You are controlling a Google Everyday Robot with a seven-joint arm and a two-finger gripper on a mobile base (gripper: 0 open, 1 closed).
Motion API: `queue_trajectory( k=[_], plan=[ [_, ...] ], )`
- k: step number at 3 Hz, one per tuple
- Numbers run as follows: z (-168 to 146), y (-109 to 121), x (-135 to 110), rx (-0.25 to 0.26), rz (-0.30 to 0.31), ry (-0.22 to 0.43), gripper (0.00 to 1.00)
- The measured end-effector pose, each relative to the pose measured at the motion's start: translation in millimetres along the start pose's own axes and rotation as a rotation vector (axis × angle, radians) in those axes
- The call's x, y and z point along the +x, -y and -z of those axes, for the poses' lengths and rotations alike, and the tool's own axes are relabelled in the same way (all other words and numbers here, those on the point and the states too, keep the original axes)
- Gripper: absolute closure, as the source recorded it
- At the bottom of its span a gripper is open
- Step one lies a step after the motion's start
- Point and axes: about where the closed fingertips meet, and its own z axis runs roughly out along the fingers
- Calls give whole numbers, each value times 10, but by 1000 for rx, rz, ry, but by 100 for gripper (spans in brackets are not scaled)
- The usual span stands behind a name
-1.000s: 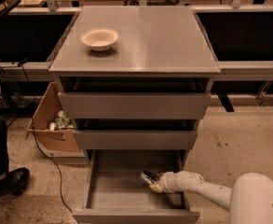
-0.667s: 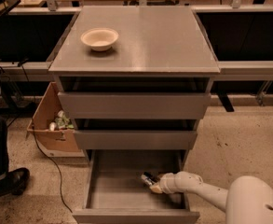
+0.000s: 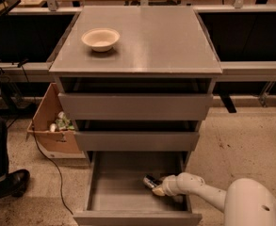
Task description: Place redbull can into bottom drawer
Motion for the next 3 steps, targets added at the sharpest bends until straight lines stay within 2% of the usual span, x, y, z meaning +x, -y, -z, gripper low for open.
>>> queue_trajectory(
  k=[1,2,3],
  plan=[
    [-39,-25,27,-16,4,-19,29],
    [-44,-35,26,-20,6,-22,6],
    [35,-136,-48,-47,25,-21,0]
  ],
)
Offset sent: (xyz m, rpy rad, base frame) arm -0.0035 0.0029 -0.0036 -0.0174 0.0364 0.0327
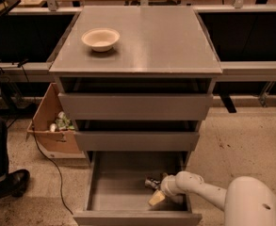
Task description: Place redbull can into bottom drawer
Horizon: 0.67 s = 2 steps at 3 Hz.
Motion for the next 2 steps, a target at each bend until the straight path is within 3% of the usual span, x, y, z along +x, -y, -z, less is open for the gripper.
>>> queue_trajectory(
  k=[1,2],
  plan=[
    [269,-67,-57,-5,13,10,0],
    [780,-193,-92,-4,17,24,0]
  ],
)
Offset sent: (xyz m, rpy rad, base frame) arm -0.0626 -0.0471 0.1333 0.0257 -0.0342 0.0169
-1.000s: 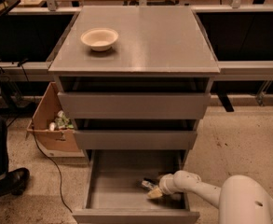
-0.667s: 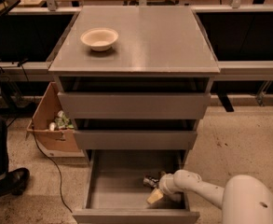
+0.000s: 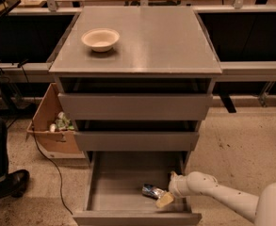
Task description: Place redbull can into bottom drawer
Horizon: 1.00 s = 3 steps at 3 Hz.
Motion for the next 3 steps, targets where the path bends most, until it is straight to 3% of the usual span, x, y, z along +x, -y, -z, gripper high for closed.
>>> queue_trajectory(
  k=[1,3],
  plan=[
    [631,-119,-61,26,18,2,0],
    [2059,-214,-559,151,124,27,0]
  ],
)
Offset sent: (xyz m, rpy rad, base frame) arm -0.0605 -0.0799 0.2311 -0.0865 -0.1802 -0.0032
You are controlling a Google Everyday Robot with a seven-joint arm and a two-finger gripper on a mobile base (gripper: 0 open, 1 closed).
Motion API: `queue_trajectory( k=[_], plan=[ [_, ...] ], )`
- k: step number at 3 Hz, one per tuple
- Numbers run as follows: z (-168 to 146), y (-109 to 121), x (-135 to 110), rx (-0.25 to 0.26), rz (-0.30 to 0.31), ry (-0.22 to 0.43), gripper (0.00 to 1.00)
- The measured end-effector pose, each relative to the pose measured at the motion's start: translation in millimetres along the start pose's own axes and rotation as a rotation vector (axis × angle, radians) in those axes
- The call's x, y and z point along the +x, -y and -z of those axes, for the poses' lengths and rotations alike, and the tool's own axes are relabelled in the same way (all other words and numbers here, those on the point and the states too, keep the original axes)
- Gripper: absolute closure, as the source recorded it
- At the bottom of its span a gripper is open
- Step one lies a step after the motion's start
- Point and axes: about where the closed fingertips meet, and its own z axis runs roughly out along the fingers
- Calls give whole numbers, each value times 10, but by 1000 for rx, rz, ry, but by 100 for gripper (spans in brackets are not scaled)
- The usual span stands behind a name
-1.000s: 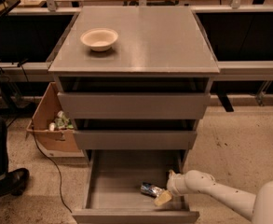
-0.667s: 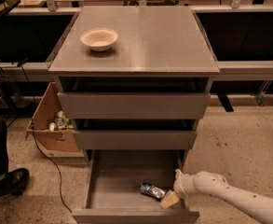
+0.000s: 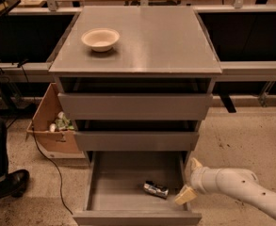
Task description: Place redbull can into bottom drawer
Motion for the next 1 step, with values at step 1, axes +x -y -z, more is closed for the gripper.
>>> queue_trajectory(
  k=[1],
  plan=[
    [107,75,-65,19,15,-3,0]
  ],
)
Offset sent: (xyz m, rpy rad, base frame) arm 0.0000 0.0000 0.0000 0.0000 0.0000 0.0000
